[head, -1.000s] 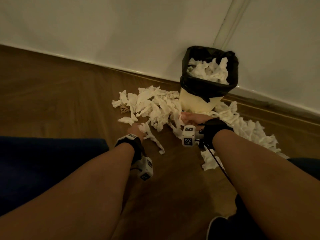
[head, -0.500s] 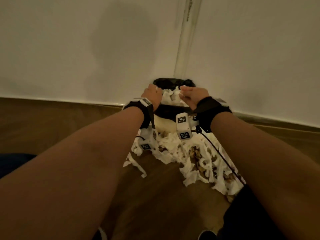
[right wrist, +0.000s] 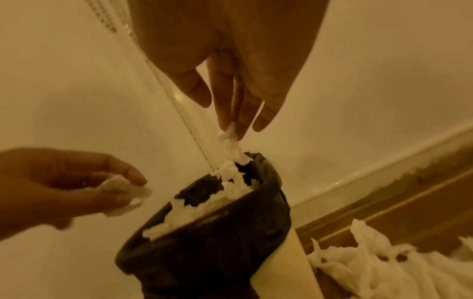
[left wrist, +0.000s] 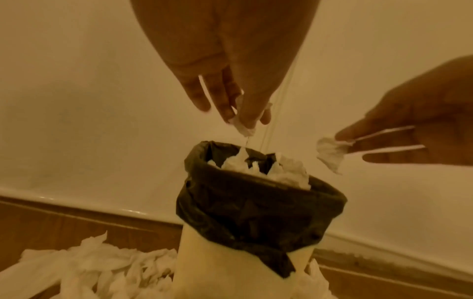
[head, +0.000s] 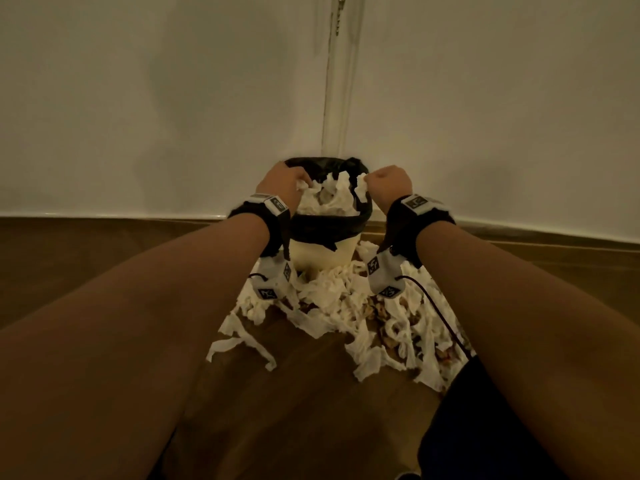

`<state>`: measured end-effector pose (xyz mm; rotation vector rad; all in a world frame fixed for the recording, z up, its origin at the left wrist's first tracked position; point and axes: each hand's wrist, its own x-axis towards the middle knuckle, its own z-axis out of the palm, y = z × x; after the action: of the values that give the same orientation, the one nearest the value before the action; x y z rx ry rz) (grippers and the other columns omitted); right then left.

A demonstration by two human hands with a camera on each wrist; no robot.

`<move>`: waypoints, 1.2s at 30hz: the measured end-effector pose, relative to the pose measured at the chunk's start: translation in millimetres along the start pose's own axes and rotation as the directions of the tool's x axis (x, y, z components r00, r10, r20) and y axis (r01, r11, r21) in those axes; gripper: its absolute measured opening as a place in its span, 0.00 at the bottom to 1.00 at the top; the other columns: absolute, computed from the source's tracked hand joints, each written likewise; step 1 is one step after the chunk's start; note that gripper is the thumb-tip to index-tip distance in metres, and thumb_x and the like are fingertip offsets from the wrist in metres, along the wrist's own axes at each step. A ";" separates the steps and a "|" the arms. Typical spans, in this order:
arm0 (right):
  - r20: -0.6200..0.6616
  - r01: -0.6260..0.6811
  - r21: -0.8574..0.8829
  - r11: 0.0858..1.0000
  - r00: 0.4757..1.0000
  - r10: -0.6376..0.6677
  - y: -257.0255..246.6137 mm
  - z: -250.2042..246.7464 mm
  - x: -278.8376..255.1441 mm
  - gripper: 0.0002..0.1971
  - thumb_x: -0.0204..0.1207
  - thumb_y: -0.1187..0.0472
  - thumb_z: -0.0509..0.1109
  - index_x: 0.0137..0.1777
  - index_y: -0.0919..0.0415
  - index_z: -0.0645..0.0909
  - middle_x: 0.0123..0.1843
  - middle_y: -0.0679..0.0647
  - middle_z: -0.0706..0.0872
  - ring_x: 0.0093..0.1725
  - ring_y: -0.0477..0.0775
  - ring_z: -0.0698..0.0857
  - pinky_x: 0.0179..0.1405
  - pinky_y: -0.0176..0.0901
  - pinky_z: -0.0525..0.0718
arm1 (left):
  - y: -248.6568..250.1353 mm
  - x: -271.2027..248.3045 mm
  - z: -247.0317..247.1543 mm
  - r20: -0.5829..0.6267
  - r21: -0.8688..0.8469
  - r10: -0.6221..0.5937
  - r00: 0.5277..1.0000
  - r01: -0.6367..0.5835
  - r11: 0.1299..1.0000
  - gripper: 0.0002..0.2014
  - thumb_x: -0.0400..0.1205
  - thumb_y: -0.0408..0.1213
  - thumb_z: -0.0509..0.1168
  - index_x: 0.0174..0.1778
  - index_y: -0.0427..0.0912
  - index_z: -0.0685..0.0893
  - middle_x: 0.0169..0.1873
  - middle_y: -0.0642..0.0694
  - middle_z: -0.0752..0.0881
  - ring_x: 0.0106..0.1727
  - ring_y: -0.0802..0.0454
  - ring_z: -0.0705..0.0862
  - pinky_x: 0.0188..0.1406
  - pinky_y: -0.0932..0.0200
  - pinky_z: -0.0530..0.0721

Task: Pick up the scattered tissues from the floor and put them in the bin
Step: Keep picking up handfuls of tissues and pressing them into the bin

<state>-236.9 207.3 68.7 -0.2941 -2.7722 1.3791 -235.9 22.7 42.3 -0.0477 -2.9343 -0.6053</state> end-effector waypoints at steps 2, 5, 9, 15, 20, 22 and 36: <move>0.026 0.035 -0.100 0.994 0.999 -0.033 5.2 13.8 7.4 0.17 0.79 0.62 0.61 0.27 0.62 0.67 0.26 0.53 0.68 0.30 0.54 0.72 0.21 0.36 0.63 | -5.4 1.4 12.5 -0.012 0.039 0.010 1.000 -0.009 0.999 0.12 0.82 0.33 0.60 0.56 0.48 0.84 0.59 0.38 0.76 0.57 0.39 0.79 0.51 0.53 0.76; 0.086 0.089 -0.185 0.979 0.993 -0.074 12.4 35.4 16.7 0.14 0.81 0.60 0.58 0.32 0.53 0.66 0.30 0.50 0.68 0.28 0.45 0.68 0.24 0.30 0.64 | -6.5 4.6 25.2 0.033 0.052 0.025 0.999 -0.027 0.998 0.14 0.82 0.33 0.61 0.62 0.45 0.83 0.63 0.37 0.74 0.59 0.38 0.78 0.55 0.52 0.76; 0.254 0.178 -0.413 0.893 0.964 -0.074 24.5 59.7 24.4 0.14 0.84 0.55 0.55 0.64 0.62 0.68 0.60 0.60 0.77 0.63 0.61 0.78 0.54 0.48 0.75 | -6.2 4.9 42.1 0.133 0.153 0.087 0.987 -0.107 0.982 0.15 0.85 0.42 0.56 0.63 0.41 0.80 0.66 0.37 0.74 0.62 0.39 0.77 0.57 0.51 0.77; 0.450 0.377 -0.705 0.600 0.892 -0.031 34.0 79.0 27.8 0.21 0.86 0.54 0.44 0.66 0.58 0.76 0.69 0.59 0.75 0.71 0.60 0.71 0.76 0.70 0.52 | -7.1 -4.4 56.3 0.297 0.254 0.082 0.951 -0.161 0.954 0.18 0.88 0.45 0.45 0.66 0.46 0.74 0.58 0.41 0.81 0.60 0.42 0.78 0.64 0.41 0.68; 0.305 0.336 -0.708 0.622 0.939 -0.159 27.1 78.6 24.1 0.20 0.84 0.55 0.49 0.65 0.61 0.77 0.70 0.60 0.75 0.71 0.61 0.72 0.78 0.63 0.54 | -16.2 -8.2 49.3 0.048 0.182 0.169 0.984 -0.175 0.968 0.18 0.87 0.46 0.44 0.61 0.48 0.78 0.55 0.46 0.83 0.57 0.45 0.79 0.61 0.45 0.64; 0.186 0.345 -0.704 0.620 0.933 -0.307 18.0 74.6 18.1 0.19 0.83 0.55 0.53 0.66 0.61 0.77 0.69 0.60 0.75 0.70 0.62 0.73 0.72 0.58 0.64 | -26.9 -14.3 41.1 -0.066 0.136 0.155 0.986 -0.145 0.980 0.17 0.86 0.45 0.46 0.63 0.50 0.77 0.59 0.47 0.81 0.60 0.45 0.77 0.60 0.46 0.65; 0.401 0.477 -0.311 0.822 0.850 -0.342 -15.7 154.5 -68.3 0.15 0.82 0.60 0.54 0.58 0.60 0.82 0.56 0.60 0.86 0.53 0.62 0.85 0.53 0.52 0.85 | -122.6 -166.3 111.6 0.136 0.086 -0.528 0.838 0.521 0.849 0.33 0.72 0.57 0.67 0.69 0.49 0.65 0.68 0.41 0.67 0.68 0.38 0.68 0.63 0.42 0.72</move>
<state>-189.5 63.9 -8.8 0.5725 -3.0990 0.8060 -93.9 -46.0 -131.5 0.7789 -3.1081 -0.6189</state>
